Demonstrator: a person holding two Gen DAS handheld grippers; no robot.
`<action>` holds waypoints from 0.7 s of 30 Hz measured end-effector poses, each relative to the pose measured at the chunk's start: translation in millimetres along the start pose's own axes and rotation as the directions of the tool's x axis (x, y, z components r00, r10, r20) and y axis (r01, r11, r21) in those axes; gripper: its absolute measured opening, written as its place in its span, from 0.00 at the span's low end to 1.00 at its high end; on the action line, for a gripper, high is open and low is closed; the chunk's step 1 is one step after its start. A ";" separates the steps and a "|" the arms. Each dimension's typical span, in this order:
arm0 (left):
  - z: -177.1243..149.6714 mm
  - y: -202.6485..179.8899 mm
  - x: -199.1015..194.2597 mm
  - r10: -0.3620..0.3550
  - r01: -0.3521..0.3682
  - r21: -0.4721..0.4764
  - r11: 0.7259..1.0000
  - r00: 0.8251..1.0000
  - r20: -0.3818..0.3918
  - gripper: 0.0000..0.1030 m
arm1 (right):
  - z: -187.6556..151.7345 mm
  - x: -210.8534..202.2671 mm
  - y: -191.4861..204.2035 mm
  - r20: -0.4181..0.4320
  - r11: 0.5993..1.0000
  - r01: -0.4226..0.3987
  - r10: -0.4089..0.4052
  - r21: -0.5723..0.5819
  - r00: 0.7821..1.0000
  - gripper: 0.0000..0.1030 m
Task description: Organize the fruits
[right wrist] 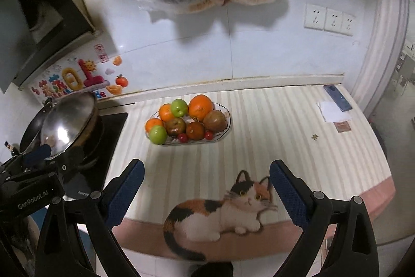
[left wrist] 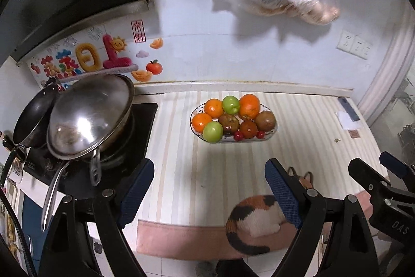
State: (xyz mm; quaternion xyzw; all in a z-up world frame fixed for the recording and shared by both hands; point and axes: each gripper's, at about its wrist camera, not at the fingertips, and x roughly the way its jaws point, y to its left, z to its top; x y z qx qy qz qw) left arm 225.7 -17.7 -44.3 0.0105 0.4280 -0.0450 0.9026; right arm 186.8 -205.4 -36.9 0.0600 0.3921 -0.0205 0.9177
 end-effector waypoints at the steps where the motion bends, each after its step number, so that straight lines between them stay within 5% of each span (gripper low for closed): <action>1: -4.6 0.5 -10.5 -0.006 0.006 0.000 1.000 1.000 0.007 0.85 | -4.8 -11.6 1.8 0.007 1.000 0.005 -0.005 0.000 1.000 0.96; 11: -36.9 -6.7 -81.1 -0.008 0.006 0.030 1.000 0.997 0.076 0.85 | -40.7 -102.8 0.8 0.087 1.000 0.010 -0.010 0.009 0.996 0.97; 21: -46.4 -10.9 -104.3 0.002 0.000 -0.023 1.000 0.995 0.103 0.85 | -43.6 -133.1 -0.3 0.113 0.998 -0.024 0.029 -0.054 0.993 0.97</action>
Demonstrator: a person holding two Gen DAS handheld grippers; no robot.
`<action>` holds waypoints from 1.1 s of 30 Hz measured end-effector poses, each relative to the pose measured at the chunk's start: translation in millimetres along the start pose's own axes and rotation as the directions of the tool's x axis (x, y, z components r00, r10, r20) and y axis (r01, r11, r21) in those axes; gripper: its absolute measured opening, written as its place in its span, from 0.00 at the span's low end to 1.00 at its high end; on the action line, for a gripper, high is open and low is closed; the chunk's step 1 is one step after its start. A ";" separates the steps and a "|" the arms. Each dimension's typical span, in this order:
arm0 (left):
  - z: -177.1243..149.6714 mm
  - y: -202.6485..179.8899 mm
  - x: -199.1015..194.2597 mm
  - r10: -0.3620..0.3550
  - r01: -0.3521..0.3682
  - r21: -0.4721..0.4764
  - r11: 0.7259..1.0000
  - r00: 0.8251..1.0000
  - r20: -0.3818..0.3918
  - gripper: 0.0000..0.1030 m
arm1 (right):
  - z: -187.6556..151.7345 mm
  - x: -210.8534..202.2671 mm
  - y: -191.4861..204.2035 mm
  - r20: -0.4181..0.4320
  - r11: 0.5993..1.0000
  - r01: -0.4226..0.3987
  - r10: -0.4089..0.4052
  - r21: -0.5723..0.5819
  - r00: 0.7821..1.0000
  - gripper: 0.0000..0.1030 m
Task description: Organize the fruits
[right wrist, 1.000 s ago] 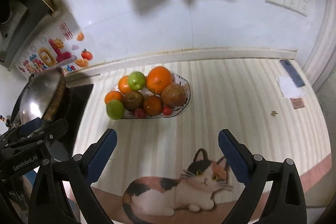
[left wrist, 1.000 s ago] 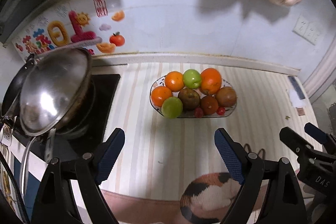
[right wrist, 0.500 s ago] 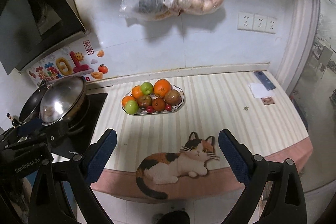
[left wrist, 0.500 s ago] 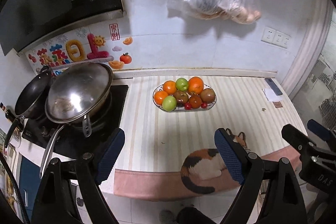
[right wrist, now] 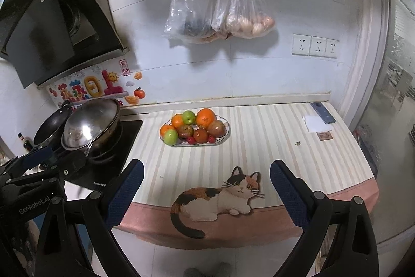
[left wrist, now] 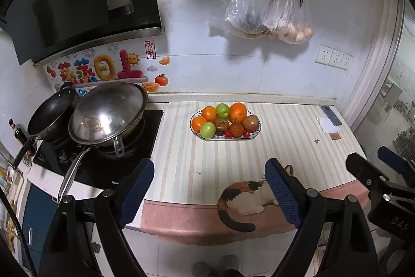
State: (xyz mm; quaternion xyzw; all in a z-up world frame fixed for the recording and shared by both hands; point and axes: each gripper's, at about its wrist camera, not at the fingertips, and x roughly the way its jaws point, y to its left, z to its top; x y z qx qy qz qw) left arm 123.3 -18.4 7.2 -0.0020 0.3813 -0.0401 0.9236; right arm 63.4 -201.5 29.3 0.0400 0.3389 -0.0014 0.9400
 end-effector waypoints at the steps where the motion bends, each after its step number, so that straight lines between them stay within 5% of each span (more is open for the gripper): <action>1: -0.6 -0.6 -1.0 0.004 -0.004 -0.005 1.000 1.000 0.000 0.85 | 0.1 -0.2 -0.6 -0.002 1.000 -0.005 0.005 -0.003 1.000 0.97; 11: -1.6 -1.5 10.8 0.027 -0.028 -0.035 0.999 0.999 -0.020 0.85 | 3.3 12.7 -10.0 -0.018 1.000 -0.023 0.023 -0.011 1.000 0.97; 15: 3.7 1.1 25.8 0.037 -0.038 -0.035 0.999 0.999 -0.030 0.98 | 12.9 27.5 -10.3 -0.017 0.999 -0.031 0.031 -0.014 0.999 0.97; 33: 43.8 14.2 107.3 0.104 -0.104 -0.009 0.994 0.992 -0.067 0.99 | 50.7 141.8 -4.1 -0.085 1.000 0.002 -0.002 -0.003 0.996 0.97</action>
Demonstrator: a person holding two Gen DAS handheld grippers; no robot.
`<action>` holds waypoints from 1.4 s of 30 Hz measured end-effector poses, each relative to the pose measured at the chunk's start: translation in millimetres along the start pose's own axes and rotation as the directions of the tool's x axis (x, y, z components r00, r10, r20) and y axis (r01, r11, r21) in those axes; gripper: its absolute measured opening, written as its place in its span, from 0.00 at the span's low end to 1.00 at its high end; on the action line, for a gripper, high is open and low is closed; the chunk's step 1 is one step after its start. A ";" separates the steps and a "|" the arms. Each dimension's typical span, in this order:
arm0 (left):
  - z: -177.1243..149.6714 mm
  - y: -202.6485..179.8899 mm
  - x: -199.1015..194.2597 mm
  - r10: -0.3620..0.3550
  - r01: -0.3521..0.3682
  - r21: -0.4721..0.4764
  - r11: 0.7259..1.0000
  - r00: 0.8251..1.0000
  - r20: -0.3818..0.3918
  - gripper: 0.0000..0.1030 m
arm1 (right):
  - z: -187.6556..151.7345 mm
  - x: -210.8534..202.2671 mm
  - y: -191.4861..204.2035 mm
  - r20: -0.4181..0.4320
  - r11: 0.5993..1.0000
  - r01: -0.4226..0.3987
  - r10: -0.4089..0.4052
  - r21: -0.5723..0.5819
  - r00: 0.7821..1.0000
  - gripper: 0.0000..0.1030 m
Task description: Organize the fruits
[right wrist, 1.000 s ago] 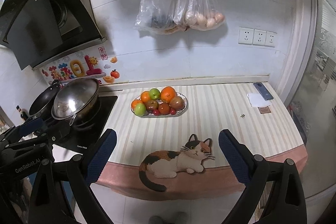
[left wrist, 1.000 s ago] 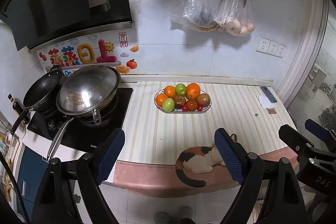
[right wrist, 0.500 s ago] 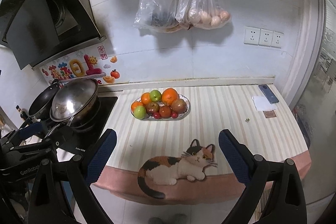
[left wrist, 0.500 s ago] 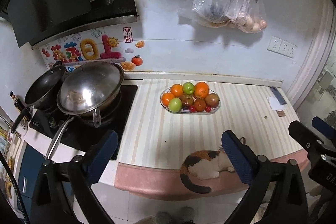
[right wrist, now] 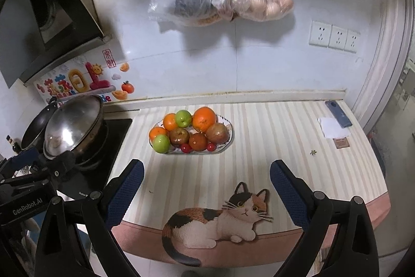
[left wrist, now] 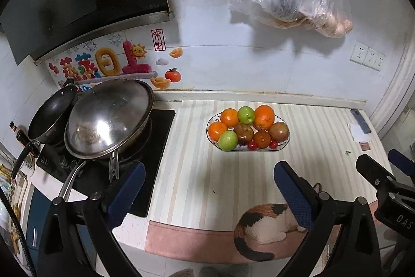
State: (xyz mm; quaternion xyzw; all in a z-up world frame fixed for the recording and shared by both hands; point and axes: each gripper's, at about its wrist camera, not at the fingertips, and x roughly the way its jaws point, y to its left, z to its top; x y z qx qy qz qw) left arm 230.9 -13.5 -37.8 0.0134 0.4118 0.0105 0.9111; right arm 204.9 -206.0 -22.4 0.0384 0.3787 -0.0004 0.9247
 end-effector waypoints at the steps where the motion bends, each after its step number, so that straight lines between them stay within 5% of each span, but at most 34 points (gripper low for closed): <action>1: 1.8 -0.3 4.6 -0.002 0.002 0.001 1.000 1.000 -0.007 0.99 | 0.7 5.5 -0.8 -0.009 1.000 -0.003 0.003 0.005 1.000 0.97; 14: 6.9 -0.7 30.5 -0.014 0.014 0.003 1.000 0.999 -0.050 0.99 | 7.1 34.9 1.0 -0.043 1.000 0.008 -0.008 0.003 0.999 0.97; 42: 1.8 -1.4 11.3 -0.014 0.014 -0.015 1.000 1.000 -0.025 0.99 | -1.7 25.5 6.3 -0.050 1.000 -0.006 0.004 -0.026 0.999 0.97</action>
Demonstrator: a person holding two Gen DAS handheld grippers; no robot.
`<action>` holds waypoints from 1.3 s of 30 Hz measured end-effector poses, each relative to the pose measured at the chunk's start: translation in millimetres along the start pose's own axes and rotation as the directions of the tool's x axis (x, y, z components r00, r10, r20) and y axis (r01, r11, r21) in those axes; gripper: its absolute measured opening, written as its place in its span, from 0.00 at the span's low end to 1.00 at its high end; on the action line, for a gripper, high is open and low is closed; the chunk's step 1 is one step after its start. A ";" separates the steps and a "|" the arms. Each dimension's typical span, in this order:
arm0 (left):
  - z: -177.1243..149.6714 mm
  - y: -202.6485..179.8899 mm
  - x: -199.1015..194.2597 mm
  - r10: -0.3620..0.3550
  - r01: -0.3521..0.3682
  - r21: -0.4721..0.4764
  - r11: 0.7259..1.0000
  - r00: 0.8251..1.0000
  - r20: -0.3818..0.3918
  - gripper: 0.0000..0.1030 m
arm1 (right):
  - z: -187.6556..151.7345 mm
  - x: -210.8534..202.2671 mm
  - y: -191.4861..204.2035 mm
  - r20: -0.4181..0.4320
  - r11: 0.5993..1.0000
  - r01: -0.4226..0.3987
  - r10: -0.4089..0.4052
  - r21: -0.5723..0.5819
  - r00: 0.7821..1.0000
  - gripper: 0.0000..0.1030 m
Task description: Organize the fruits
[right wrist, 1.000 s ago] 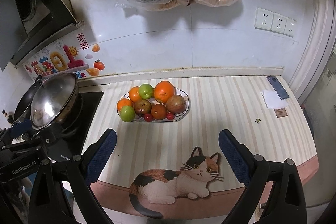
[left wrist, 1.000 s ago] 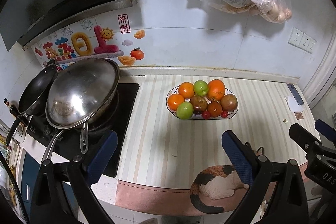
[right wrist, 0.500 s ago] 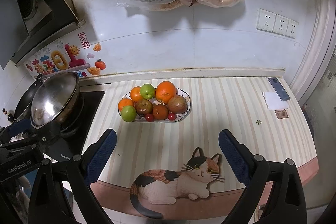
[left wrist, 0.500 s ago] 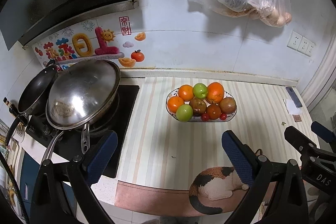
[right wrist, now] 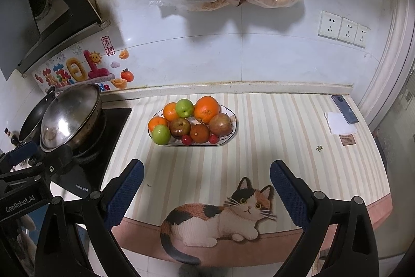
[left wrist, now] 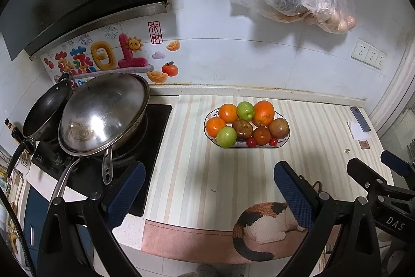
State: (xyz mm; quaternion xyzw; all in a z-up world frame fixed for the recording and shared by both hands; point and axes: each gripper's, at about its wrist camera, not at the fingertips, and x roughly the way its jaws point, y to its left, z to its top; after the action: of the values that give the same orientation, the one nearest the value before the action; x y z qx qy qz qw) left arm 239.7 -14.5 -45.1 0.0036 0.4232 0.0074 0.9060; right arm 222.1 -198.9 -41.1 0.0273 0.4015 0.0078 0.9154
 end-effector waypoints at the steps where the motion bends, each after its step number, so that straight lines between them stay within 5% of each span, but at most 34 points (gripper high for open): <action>1: -1.4 -0.1 -1.6 0.000 0.000 -0.001 1.000 1.000 0.000 0.99 | -0.4 -1.6 -0.3 0.002 1.000 0.000 0.000 0.000 1.000 0.97; 39: -12.4 -1.0 -13.6 -0.004 0.004 -0.004 1.000 1.000 0.006 0.99 | -2.5 -19.8 3.0 0.019 1.000 -0.013 0.014 -0.017 1.000 0.97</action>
State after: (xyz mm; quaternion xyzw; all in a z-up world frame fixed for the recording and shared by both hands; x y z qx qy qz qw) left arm 221.5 -15.7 -42.6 0.0008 0.4206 0.0064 0.9072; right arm 206.9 -196.5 -28.1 0.0226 0.3922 0.0171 0.9194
